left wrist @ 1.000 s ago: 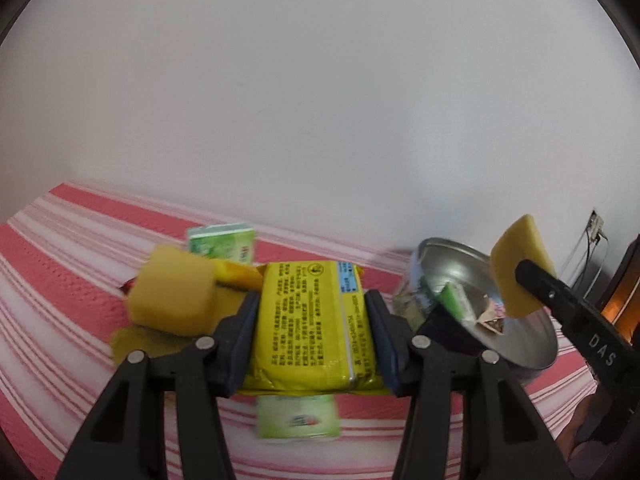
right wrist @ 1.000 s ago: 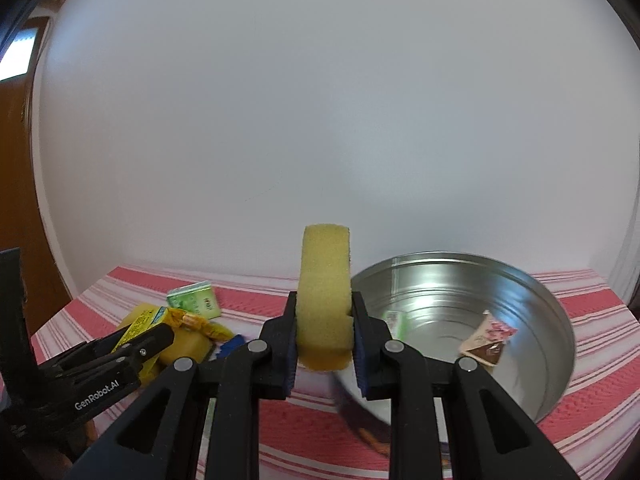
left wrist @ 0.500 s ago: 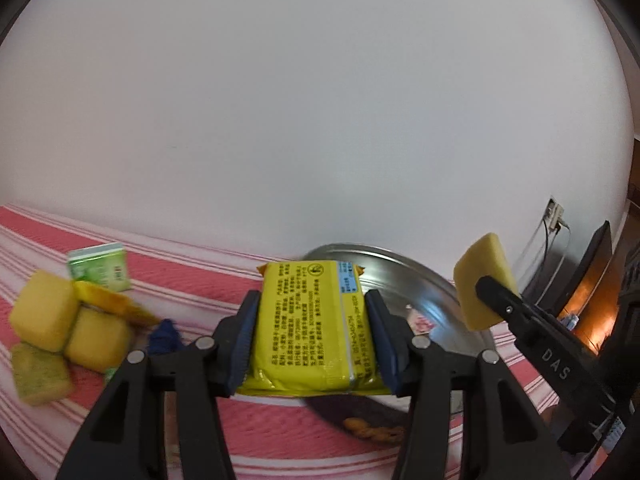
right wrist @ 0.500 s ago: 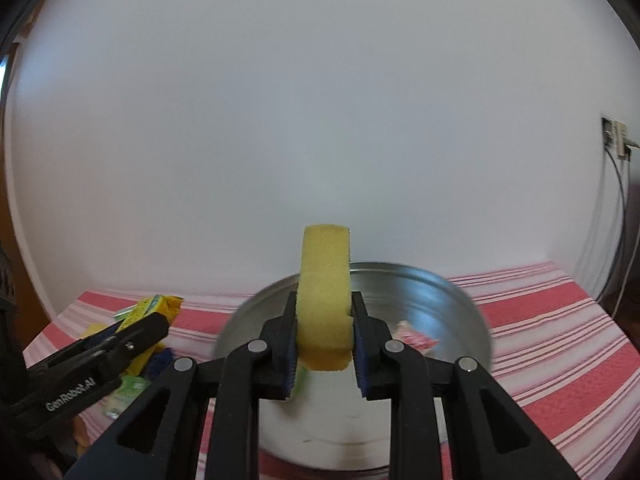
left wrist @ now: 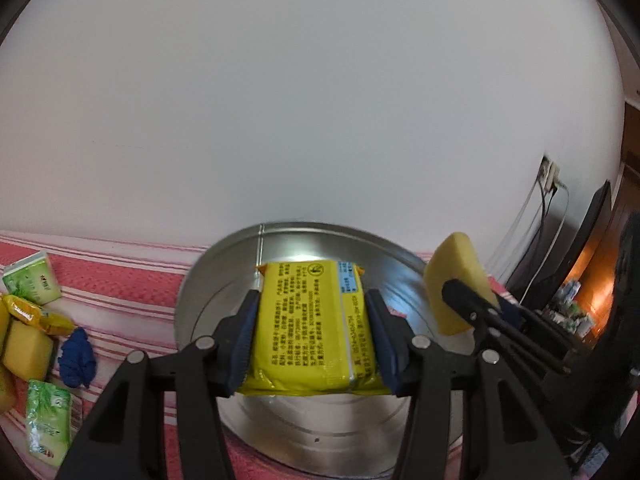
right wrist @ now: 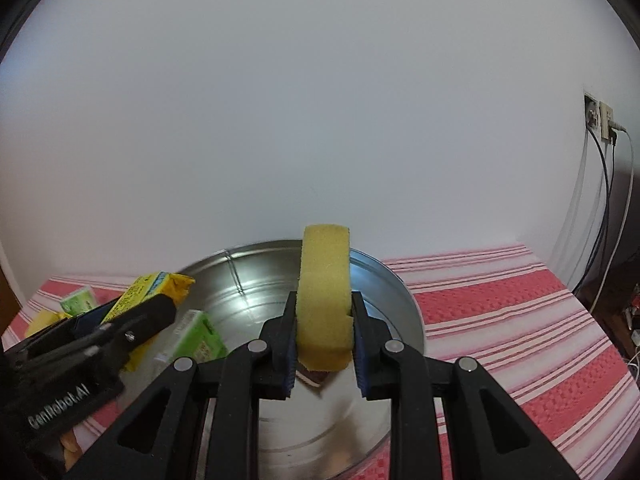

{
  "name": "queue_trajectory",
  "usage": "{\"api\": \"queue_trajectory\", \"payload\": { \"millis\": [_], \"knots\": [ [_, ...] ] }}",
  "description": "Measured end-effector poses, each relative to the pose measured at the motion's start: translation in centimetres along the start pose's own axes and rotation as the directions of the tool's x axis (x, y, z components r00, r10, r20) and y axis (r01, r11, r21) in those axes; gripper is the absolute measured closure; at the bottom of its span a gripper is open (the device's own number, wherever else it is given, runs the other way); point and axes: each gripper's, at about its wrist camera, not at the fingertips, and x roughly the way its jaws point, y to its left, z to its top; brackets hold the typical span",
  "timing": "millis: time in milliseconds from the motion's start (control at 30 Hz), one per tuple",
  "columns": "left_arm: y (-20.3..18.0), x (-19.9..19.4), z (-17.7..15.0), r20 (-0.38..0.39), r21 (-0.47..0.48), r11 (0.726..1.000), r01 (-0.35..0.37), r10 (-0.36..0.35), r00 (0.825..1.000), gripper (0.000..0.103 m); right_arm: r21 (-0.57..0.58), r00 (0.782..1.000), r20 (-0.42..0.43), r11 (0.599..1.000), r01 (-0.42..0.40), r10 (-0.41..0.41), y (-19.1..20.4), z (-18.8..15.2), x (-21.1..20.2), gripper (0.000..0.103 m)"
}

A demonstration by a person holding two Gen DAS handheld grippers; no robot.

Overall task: Organize objects
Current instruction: 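Carry both items over the tin and release them inside with both grippers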

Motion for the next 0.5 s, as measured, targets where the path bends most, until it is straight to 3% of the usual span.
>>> {"api": "queue_trajectory", "payload": {
  "millis": [233,400,500],
  "knots": [
    [0.6,1.1,-0.7,-0.048,-0.001,1.000,-0.025,0.025,0.999,0.051,-0.012,0.999,-0.043,1.000,0.011,-0.012,0.1,-0.4,1.2,0.078],
    [1.2,0.6,-0.8,-0.024,0.002,0.998,-0.059,0.060,0.998,0.049,-0.017,0.999,-0.049,1.000,-0.001,0.000,0.6,-0.7,0.9,0.078],
    [1.5,-0.1,-0.8,0.015,-0.009,0.996,-0.090,0.090,0.996,0.025,-0.006,0.998,-0.052,1.000,-0.018,0.018,0.4,-0.7,1.1,0.072]
  ]
}}
